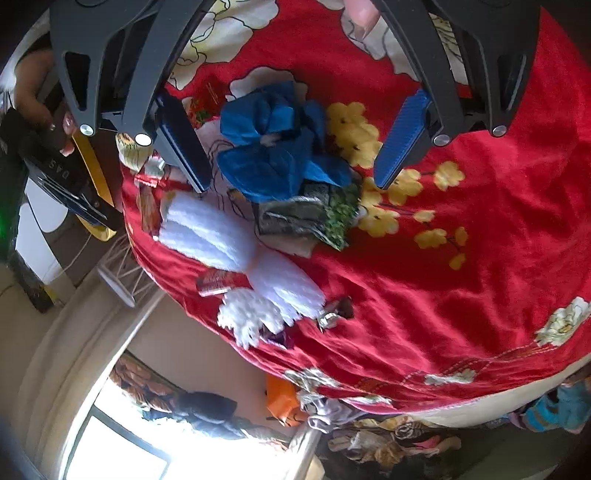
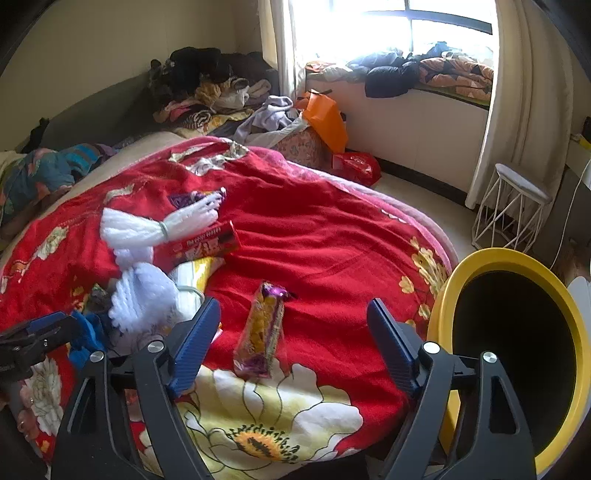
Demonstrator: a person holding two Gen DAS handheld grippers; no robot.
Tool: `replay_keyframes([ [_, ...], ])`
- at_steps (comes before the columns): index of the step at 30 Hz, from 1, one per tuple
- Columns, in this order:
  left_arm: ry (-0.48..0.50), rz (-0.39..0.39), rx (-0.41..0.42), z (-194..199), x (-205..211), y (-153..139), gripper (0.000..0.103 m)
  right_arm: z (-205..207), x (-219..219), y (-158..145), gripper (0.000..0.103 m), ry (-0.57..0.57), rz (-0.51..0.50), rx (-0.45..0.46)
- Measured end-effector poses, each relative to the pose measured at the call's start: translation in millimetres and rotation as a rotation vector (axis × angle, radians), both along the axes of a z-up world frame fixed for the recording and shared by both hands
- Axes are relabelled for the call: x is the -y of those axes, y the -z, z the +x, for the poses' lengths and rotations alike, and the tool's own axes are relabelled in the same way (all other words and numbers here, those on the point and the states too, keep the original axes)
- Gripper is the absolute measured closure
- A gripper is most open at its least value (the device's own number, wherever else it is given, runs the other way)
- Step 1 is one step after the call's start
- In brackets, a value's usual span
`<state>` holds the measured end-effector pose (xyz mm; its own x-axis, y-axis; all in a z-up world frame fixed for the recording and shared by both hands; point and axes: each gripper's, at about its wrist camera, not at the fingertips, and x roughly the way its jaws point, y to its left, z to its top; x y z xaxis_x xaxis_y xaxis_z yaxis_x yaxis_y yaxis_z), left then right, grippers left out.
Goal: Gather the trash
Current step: 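Grasp the blue cloth with the left gripper while the right gripper grasps the snack wrapper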
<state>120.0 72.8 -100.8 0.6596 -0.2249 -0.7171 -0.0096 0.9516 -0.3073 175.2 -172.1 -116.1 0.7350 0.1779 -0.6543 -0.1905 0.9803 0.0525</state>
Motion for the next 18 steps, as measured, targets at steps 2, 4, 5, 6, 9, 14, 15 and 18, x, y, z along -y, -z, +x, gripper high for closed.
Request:
replay_keyframes([
  [2, -0.002, 0.006, -0.015, 0.3, 3.1, 2.5, 0.024, 1.9, -0.1, 3.5, 0.030, -0.004, -0.001, -0.011],
  [4, -0.002, 0.001, -0.033, 0.0, 2.2, 5.9, 0.029, 6.4, -0.5, 8.2, 0.037, -0.012, -0.001, -0.036],
  [5, -0.004, 0.004, -0.040, 1.1, 2.4, 6.7, 0.031, 9.9, -1.4, 11.6, 0.042, -0.015, -0.002, -0.057],
  [6, -0.003, 0.006, -0.047, 0.8, 2.2, 8.0, 0.034, 13.5, -2.1, 15.0, 0.044, -0.017, 0.000, -0.077],
  [9, -0.001, 0.005, -0.062, 1.3, 1.7, 10.4, 0.040, 23.5, -3.5, 24.2, 0.054, -0.029, 0.036, -0.129],
  [14, 0.003, -0.009, -0.088, -0.1, 1.4, 15.9, 0.051, 42.0, -12.9, 41.3, 0.088, -0.083, 0.063, -0.222],
  [15, 0.007, -0.011, -0.092, -0.4, 2.1, 16.9, 0.055, 42.4, -13.7, 42.7, 0.088, -0.080, 0.066, -0.222],
  [18, 0.019, -0.025, -0.102, -0.4, 3.5, 18.9, 0.070, 36.1, -14.3, 39.3, 0.089, -0.085, 0.071, -0.193],
])
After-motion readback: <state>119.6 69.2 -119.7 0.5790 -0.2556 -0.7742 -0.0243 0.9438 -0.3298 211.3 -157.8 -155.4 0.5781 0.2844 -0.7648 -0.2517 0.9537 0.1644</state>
